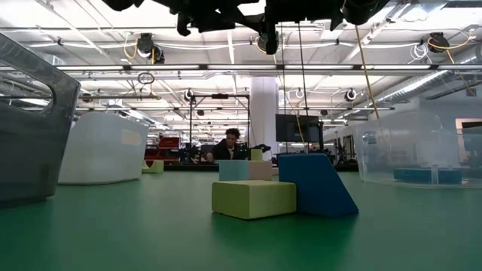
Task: Sort & place blocks by color
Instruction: Put the top right light brown block into the white bin
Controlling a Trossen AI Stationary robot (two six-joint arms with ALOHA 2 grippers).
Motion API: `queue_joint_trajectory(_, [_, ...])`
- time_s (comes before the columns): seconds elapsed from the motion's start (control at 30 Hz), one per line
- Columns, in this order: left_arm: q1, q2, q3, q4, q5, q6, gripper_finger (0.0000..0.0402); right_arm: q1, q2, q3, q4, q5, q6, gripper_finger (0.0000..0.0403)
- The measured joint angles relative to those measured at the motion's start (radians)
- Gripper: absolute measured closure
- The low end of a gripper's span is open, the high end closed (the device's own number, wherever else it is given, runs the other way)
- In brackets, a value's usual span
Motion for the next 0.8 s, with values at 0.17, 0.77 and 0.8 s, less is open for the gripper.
queue_joint_trajectory(0.17, [-0.001, 0.0, -0.001, -0.002, -0.038, 0.01, 0.0349, -0.001, -0.004, 0.002, -0.018, -0.008, -0.006, 0.0293])
queue_joint_trajectory(0.77, [-0.003, 0.0, -0.002, -0.01, -0.034, 0.004, 0.0279, -0.036, -0.002, 0.001, -0.132, -0.036, -0.014, 0.0292])
queue_joint_trajectory(0.8, [-0.003, 0.0, -0.002, -0.011, -0.034, 0.003, 0.0278, -0.037, -0.002, 0.001, -0.133, -0.036, -0.015, 0.0292])
